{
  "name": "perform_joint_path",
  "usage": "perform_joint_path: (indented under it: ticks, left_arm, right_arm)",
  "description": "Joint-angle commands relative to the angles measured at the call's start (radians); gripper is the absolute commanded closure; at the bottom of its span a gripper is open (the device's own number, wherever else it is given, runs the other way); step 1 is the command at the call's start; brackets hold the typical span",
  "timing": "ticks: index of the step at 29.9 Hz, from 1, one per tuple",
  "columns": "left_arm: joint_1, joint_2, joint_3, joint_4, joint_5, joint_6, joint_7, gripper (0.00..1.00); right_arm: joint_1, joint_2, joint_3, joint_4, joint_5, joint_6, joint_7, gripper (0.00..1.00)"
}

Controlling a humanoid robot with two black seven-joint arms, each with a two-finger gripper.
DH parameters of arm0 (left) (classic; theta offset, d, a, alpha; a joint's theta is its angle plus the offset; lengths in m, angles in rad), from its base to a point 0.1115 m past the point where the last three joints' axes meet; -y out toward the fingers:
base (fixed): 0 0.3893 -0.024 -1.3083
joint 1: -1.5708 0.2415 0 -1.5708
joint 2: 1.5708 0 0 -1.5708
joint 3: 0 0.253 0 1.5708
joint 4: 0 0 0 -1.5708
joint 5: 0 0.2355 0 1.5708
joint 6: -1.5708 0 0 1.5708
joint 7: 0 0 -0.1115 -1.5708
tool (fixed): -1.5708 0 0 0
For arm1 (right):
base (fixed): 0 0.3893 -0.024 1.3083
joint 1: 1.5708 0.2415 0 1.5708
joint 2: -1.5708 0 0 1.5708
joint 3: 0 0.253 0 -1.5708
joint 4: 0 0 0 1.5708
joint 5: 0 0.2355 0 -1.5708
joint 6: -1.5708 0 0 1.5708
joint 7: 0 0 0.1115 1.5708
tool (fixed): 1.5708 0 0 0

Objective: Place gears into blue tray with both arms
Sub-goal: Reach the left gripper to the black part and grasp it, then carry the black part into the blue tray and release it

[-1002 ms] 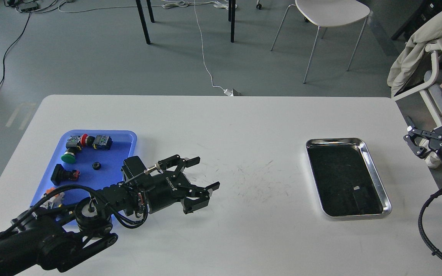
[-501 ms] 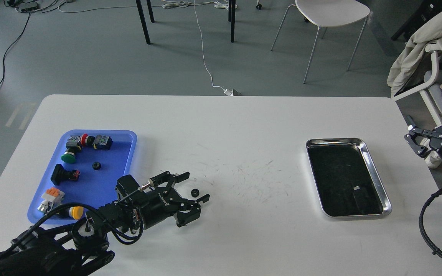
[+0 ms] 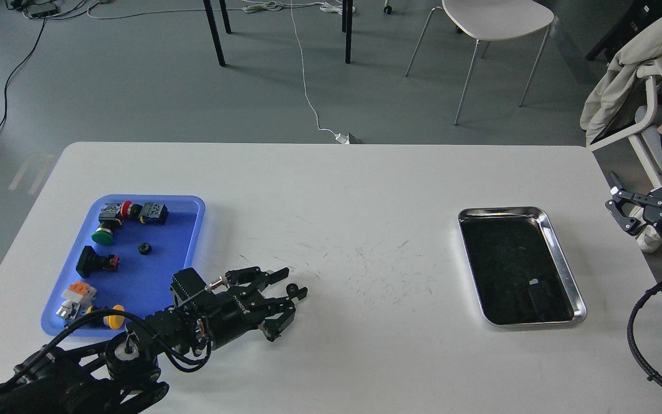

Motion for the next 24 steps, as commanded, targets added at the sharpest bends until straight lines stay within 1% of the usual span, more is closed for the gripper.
perform_joint_path:
  ticks: [1, 4, 5, 8, 9, 10, 13, 16, 19, 24]
  left_arm:
    - [0.006, 0.0, 0.0, 0.008, 0.0, 0.0, -0.001, 0.57]
    - [0.006, 0.0, 0.0, 0.008, 0.0, 0.0, -0.001, 0.62]
    - [0.006, 0.002, 0.001, 0.008, 0.0, 0.0, -0.002, 0.66]
    - [0.006, 0.003, 0.006, 0.008, 0.0, 0.0, -0.002, 0.8]
    - [0.006, 0.005, 0.006, 0.008, 0.0, 0.0, -0.002, 0.87]
    - [0.006, 0.005, 0.006, 0.008, 0.0, 0.0, -0.002, 0.9]
    - [0.001, 0.009, 0.006, 0.005, 0.0, 0.001, -0.002, 0.93]
    - [-0.009, 0.02, 0.001, -0.016, 0.0, 0.009, -0.002, 0.93]
    - [-0.025, 0.06, -0.011, -0.076, 0.0, 0.016, -0.001, 0.93]
    - [-0.103, 0.167, -0.015, -0.188, 0.0, 0.015, 0.007, 0.93]
  right_arm:
    - [0.002, 0.0, 0.0, 0.0, 0.0, 0.0, 0.001, 0.05]
    - [0.002, -0.001, 0.0, -0.002, 0.0, 0.0, 0.001, 0.05]
    - [0.002, 0.0, 0.0, -0.002, 0.0, 0.0, -0.001, 0.05]
    - [0.002, -0.001, 0.0, -0.002, 0.0, 0.0, -0.001, 0.05]
    - [0.002, -0.001, 0.0, -0.002, 0.0, 0.0, 0.001, 0.05]
    - [0.002, -0.001, 0.0, 0.0, 0.0, 0.0, -0.001, 0.05]
    - [0.002, 0.0, 0.0, -0.002, 0.0, 0.0, 0.001, 0.05]
    - [0.002, -0.001, 0.0, -0.002, 0.0, 0.0, -0.001, 0.05]
    - [0.003, -0.001, 0.002, -0.002, 0.0, 0.0, 0.001, 0.05]
    - [0.005, -0.001, 0.002, -0.002, -0.001, 0.0, 0.001, 0.05]
